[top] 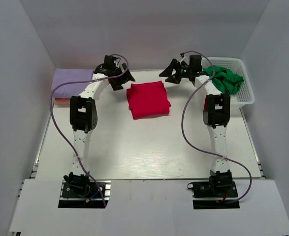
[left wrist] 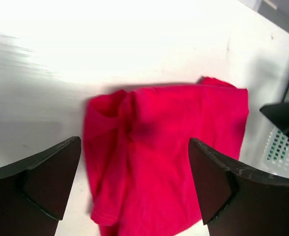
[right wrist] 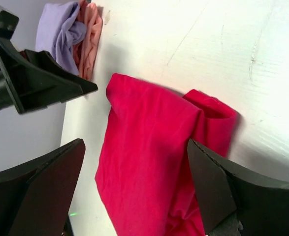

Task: Fold and stack the t-shirts
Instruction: Fold the long partially folded tshirt into a neat square, then put the neatly folded tshirt into the corner of the board with the left arm

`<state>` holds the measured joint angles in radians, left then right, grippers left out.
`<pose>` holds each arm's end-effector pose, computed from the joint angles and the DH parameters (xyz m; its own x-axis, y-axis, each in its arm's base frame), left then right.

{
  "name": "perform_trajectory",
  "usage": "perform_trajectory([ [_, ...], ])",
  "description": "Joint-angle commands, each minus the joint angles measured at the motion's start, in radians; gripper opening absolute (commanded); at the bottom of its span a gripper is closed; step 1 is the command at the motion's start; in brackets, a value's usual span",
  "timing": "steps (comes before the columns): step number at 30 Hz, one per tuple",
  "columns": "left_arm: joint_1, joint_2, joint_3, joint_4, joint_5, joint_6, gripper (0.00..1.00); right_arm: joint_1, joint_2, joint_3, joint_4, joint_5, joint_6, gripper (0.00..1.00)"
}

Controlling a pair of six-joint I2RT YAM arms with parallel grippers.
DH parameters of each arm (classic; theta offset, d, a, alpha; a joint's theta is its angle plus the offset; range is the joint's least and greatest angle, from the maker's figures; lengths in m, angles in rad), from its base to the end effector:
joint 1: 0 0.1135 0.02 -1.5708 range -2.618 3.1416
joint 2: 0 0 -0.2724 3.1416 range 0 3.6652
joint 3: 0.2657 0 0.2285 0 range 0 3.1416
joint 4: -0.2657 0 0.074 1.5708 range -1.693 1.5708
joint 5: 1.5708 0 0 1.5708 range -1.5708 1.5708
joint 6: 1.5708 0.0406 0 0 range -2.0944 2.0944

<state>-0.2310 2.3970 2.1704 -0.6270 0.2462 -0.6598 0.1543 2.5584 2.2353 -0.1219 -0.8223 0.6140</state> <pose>0.5070 -0.1294 0.2216 -0.8113 -0.4199 -0.4067 -0.1510 0.8227 -0.5480 0.5559 0.1166 0.2067 -0.7844 0.2748 -0.5560 -0.3746 0.5047 0.7778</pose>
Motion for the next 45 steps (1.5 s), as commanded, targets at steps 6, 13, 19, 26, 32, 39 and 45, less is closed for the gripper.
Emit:
perform_trajectory([
  [6,-0.022,-0.147,-0.154,0.056,-0.067,0.133,1.0,0.05,-0.296,-0.218,-0.193,0.246,-0.313,0.9],
  [13,-0.062,-0.136,-0.248,0.023,-0.03,0.198,1.0,0.114,-0.279,-0.247,-0.404,0.512,-0.444,0.9],
  [19,-0.093,-0.081,-0.248,0.023,-0.021,0.198,1.0,0.136,-0.299,-0.364,-0.366,0.558,-0.379,0.9],
  [26,-0.093,-0.047,-0.305,0.023,0.002,0.18,0.85,0.149,-0.296,-0.483,-0.26,0.326,-0.323,0.9],
  [32,-0.093,-0.056,-0.356,0.013,-0.041,0.18,0.77,0.163,-0.296,-0.514,-0.211,0.273,-0.307,0.9],
  [39,-0.093,-0.096,-0.461,0.231,0.118,0.19,0.59,0.171,-0.305,-0.546,-0.124,0.164,-0.281,0.9],
  [45,-0.093,-0.061,-0.452,0.271,0.14,0.19,0.16,0.175,-0.296,-0.537,-0.119,0.155,-0.275,0.9],
])
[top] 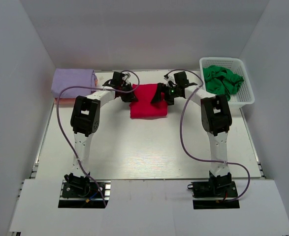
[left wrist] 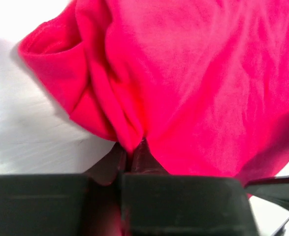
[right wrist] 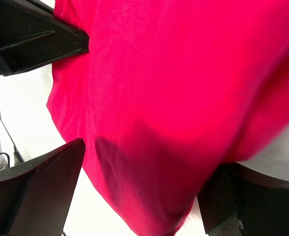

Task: Fold and stack the t-shirts
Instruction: Put the neatly folded tshirt into the corner of the board with the left arm

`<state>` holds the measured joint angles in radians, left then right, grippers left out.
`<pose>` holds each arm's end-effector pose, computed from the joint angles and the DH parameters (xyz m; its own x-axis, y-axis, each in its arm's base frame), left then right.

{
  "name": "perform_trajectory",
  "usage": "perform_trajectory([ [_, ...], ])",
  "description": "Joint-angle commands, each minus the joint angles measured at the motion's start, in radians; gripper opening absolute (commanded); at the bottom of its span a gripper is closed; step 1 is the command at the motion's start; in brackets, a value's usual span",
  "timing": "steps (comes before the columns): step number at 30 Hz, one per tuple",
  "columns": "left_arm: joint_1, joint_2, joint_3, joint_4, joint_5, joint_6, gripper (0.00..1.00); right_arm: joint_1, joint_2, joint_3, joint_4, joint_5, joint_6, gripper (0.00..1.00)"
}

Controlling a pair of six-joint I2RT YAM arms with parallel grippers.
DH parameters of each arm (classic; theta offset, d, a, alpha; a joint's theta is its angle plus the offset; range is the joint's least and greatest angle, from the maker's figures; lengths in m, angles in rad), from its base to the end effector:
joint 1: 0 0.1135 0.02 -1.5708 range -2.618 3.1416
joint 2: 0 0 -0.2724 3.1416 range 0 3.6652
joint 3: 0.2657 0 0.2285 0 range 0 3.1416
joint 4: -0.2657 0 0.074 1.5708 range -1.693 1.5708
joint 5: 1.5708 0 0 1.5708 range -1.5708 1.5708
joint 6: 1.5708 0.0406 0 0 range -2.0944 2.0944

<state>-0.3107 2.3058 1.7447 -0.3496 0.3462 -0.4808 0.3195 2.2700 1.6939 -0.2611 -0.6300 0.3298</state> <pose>0.4624 -0.1629 0.1604 -0.8915 -0.1707 -0.4197 0.0828 0.8494 -0.5213 0.4524 0.1749 0.1729 -0.8707 -0.0124 -0.4917 -0.3660 0.6841 0.6308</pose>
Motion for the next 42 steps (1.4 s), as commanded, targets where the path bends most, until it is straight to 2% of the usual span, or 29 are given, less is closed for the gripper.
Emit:
perform_trajectory([
  [1,-0.013,0.03,-0.027,-0.006,0.04,0.011,0.0,0.01,-0.019,0.004,0.017,-0.014,0.017,0.9],
  [7,0.005,-0.083,-0.109,0.076,0.019,0.051,0.0,-0.005,-0.099,-0.03,-0.018,0.197,0.028,0.9],
  [9,0.005,-0.146,-0.148,0.133,0.019,0.083,0.0,-0.011,-0.131,-0.052,-0.026,0.222,0.037,0.9],
  [15,0.005,-0.247,-0.148,0.166,0.019,0.183,0.0,-0.026,-0.266,-0.146,-0.02,0.392,0.066,0.9],
  [21,0.035,-0.273,-0.016,-0.014,-0.025,0.382,0.0,-0.033,-0.412,-0.255,-0.029,0.457,0.072,0.9],
  [28,0.122,-0.33,0.073,-0.089,-0.046,0.498,0.0,-0.039,-0.524,-0.37,-0.033,0.475,0.066,0.9],
  [37,0.267,-0.316,0.332,-0.248,0.112,0.688,0.0,-0.037,-0.576,-0.398,-0.063,0.446,0.049,0.9],
  [42,0.338,-0.276,0.499,-0.363,0.14,0.768,0.0,-0.039,-0.592,-0.422,-0.063,0.424,0.061,0.9],
])
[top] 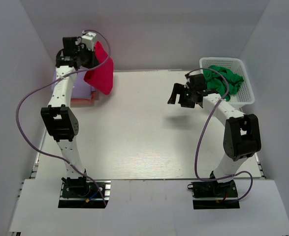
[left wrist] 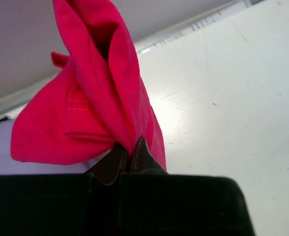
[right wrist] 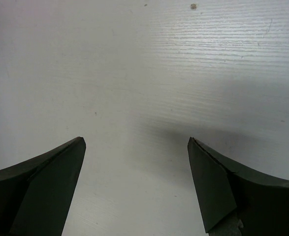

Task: Fold and stack the t-shirts
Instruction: Put the neatly folded tshirt into the corner of the board with the left arm

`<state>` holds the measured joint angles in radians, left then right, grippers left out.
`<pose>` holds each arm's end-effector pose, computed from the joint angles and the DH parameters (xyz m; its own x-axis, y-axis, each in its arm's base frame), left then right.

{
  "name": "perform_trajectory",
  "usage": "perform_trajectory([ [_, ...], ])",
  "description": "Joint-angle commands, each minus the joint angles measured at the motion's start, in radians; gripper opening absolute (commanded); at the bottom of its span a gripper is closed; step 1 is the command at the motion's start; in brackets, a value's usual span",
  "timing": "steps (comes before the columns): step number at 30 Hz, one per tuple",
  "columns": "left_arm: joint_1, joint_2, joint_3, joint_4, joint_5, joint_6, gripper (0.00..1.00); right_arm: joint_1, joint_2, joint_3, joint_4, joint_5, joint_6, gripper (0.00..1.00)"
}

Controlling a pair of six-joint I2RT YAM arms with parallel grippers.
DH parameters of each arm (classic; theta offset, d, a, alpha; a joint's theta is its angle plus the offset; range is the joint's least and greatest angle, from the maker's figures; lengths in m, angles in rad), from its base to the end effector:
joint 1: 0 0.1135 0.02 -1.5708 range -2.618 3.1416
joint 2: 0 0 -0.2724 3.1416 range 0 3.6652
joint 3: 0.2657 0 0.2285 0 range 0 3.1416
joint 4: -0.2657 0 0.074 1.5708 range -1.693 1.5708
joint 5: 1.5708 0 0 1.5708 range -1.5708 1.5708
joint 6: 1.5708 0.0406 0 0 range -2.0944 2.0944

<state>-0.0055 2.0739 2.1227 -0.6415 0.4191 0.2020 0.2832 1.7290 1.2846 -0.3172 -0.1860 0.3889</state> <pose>0.4607 -0.0191 0.3608 -0.4785 0.1859 -0.8582 0.4477 0.8924 -0.0563 0.3534 0.1107 0.2633 -0.7660 0.1652 -0.6213 -0.1218 0.9117 0.3925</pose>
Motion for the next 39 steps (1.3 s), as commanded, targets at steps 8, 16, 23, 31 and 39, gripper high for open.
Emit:
perform_trajectory([
  [8,0.182,-0.067,0.115,-0.084,0.175,0.148,0.0,0.001,-0.048,0.007,-0.019,-0.044,0.022,0.9],
  [16,0.298,-0.029,0.128,-0.043,0.237,0.139,0.0,0.002,-0.013,0.045,-0.025,-0.066,0.047,0.9],
  [23,0.369,0.026,0.111,0.002,0.308,0.139,0.0,0.004,0.024,0.079,-0.031,-0.081,0.064,0.9],
  [31,0.41,0.124,0.121,0.057,0.278,0.116,0.0,0.007,0.06,0.11,-0.054,-0.089,0.073,0.9],
  [39,0.411,0.108,0.095,0.166,0.025,-0.021,1.0,0.007,0.09,0.13,-0.068,-0.104,0.071,0.9],
])
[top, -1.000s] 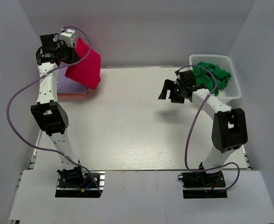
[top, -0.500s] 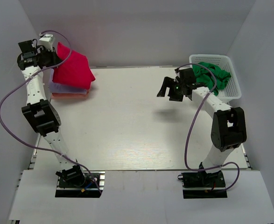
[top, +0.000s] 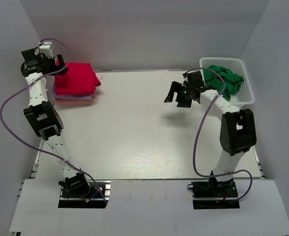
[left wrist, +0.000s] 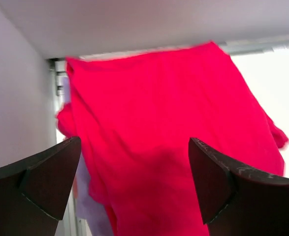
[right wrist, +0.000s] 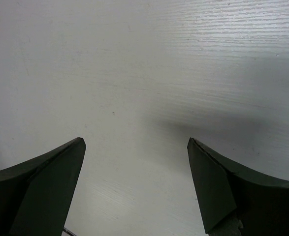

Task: Fold and stack the t-shirts
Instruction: Put the neatly folded tshirt into the corner of the board with the left arm

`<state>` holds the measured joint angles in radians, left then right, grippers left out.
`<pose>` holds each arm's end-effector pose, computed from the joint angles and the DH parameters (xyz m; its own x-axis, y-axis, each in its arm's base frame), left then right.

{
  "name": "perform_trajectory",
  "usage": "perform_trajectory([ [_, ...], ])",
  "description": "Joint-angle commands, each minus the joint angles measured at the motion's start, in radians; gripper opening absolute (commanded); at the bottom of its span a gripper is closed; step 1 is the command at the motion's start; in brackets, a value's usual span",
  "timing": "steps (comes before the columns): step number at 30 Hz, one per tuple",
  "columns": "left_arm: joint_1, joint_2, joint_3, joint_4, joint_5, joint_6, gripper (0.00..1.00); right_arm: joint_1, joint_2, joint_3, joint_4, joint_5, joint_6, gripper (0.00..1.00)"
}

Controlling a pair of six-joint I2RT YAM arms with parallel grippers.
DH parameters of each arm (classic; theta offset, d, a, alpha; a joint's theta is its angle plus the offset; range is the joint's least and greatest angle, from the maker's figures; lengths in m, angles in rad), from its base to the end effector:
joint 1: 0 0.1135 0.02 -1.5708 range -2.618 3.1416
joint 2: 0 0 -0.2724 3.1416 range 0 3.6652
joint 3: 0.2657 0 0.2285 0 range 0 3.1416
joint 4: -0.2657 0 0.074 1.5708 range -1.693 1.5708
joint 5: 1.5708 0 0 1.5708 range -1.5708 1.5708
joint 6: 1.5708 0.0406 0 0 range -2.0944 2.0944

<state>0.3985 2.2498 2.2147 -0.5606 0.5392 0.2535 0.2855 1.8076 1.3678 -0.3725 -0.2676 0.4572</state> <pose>0.4722 0.1762 0.3166 -0.4859 0.0289 -0.8736 0.1866 0.9799 -0.0713 0.3681 0.1192 0.2566 -0.8219 0.2025 -0.5325 -0.0928 0.8746 0.4759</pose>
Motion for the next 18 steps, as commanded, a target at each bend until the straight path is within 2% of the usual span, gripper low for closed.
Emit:
perform_trajectory([
  [1,0.007,-0.068,0.003,0.085,-0.111,-0.092,1.0,0.006,0.013,0.047,-0.009,-0.03,0.003,0.9],
  [14,-0.029,-0.199,-0.09,0.097,-0.105,-0.309,1.0,0.012,-0.086,-0.038,0.044,-0.027,-0.023,0.9],
  [16,-0.038,-0.249,-0.122,0.097,-0.126,-0.319,1.0,0.009,-0.131,-0.071,0.059,-0.024,-0.025,0.9],
  [18,-0.038,-0.297,-0.186,0.106,-0.211,-0.319,1.0,0.012,-0.163,-0.108,0.079,-0.021,-0.028,0.9],
])
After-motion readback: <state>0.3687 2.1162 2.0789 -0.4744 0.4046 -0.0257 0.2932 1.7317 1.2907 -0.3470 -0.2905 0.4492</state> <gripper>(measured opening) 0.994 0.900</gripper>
